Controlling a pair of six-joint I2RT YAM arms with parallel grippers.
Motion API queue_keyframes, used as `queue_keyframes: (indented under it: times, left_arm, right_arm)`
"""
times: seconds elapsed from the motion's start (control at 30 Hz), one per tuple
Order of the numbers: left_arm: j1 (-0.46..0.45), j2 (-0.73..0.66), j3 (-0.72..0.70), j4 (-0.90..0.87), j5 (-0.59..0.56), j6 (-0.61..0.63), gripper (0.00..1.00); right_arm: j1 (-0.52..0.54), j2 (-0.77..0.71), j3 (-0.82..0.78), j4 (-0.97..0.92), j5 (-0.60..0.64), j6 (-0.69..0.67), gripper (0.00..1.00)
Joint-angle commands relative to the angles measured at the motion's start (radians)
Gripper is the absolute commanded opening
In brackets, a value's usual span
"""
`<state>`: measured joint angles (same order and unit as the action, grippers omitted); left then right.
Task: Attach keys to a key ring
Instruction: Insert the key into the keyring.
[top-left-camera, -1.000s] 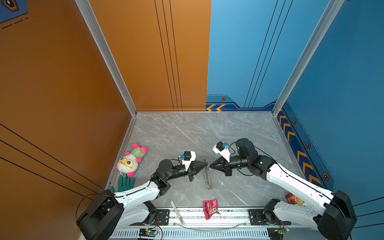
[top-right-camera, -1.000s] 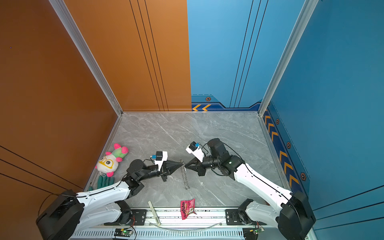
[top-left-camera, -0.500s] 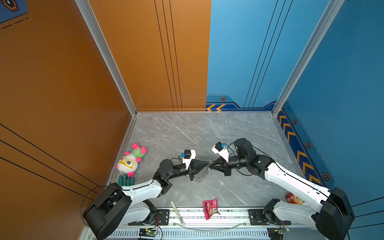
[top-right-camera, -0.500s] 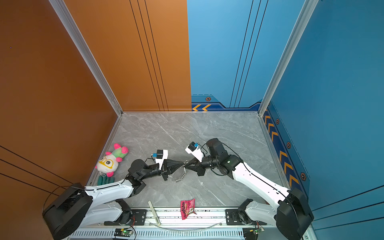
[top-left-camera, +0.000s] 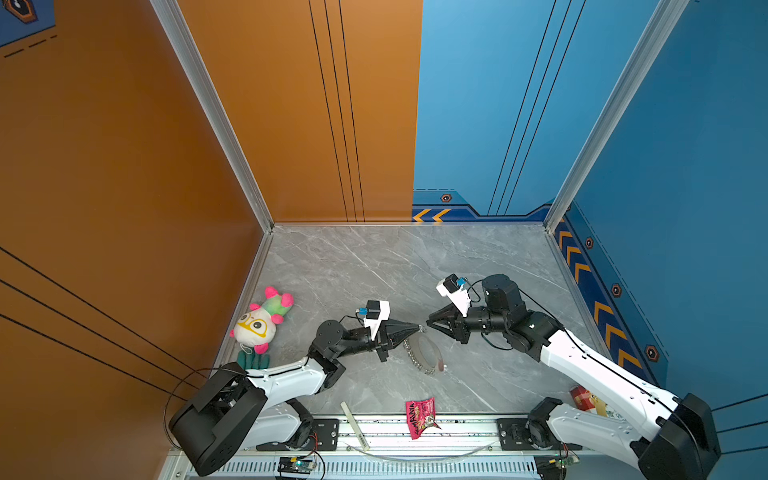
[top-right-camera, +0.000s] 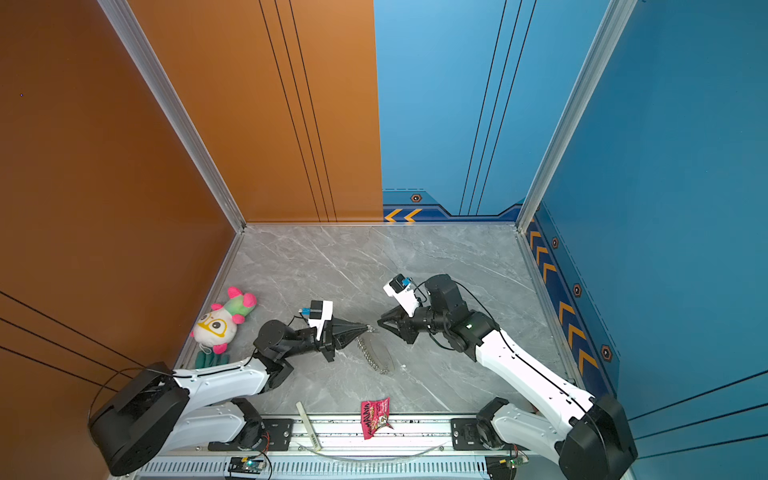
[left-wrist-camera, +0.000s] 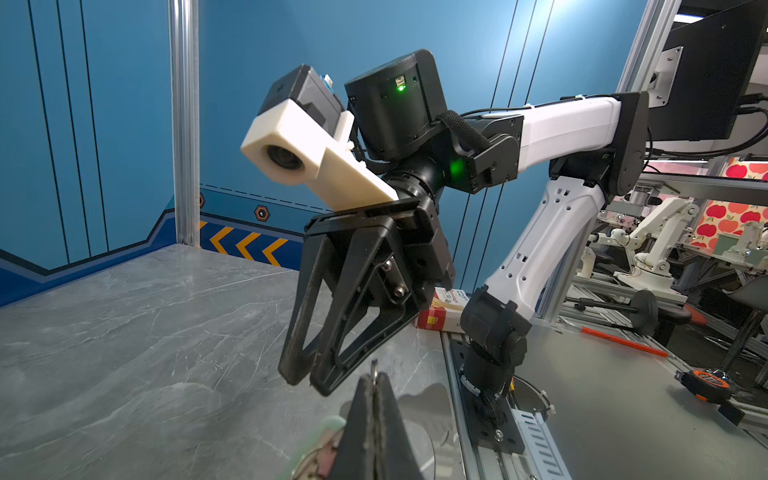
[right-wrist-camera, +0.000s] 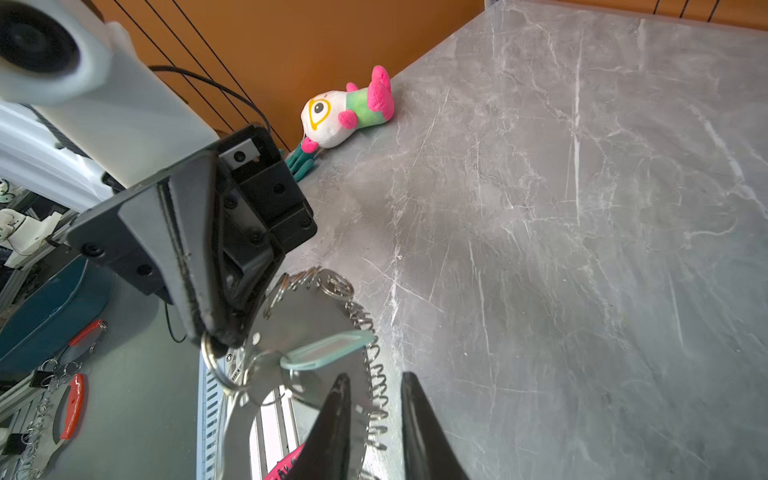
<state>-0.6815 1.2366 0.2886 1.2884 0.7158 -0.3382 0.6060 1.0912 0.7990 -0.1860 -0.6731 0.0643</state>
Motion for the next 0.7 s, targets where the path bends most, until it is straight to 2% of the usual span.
queue_keyframes:
  times: [0.0, 0.27, 0.43, 0.47, 0.67]
  left_arm:
    - [-0.001, -0.002, 0.027, 0.037, 0.004, 0.006, 0.0]
    - [0.0, -0.011, 0.034, -0.039, -0.035, 0.052, 0.0]
    - [-0.001, -0.011, 0.041, -0.088, -0.09, 0.078, 0.0]
    - [-0.003, -0.011, 0.043, -0.094, -0.104, 0.083, 0.0]
    - [-0.007, -0.024, 0.04, -0.151, -0.251, 0.109, 0.0]
  right_arm:
    - [0.005, -0.038, -0.018, 0.016, 0.029, 0.014, 0.26]
    - [0.02, -0.135, -0.044, 0.029, 0.057, 0.0, 0.37]
    - [0.071, -0.146, -0.057, 0.036, 0.101, -0.016, 0.43]
    - [0.087, -0.143, -0.058, 0.034, 0.13, -0.018, 0.45]
    - [0.263, -0.153, -0.082, 0.038, 0.484, -0.018, 0.56]
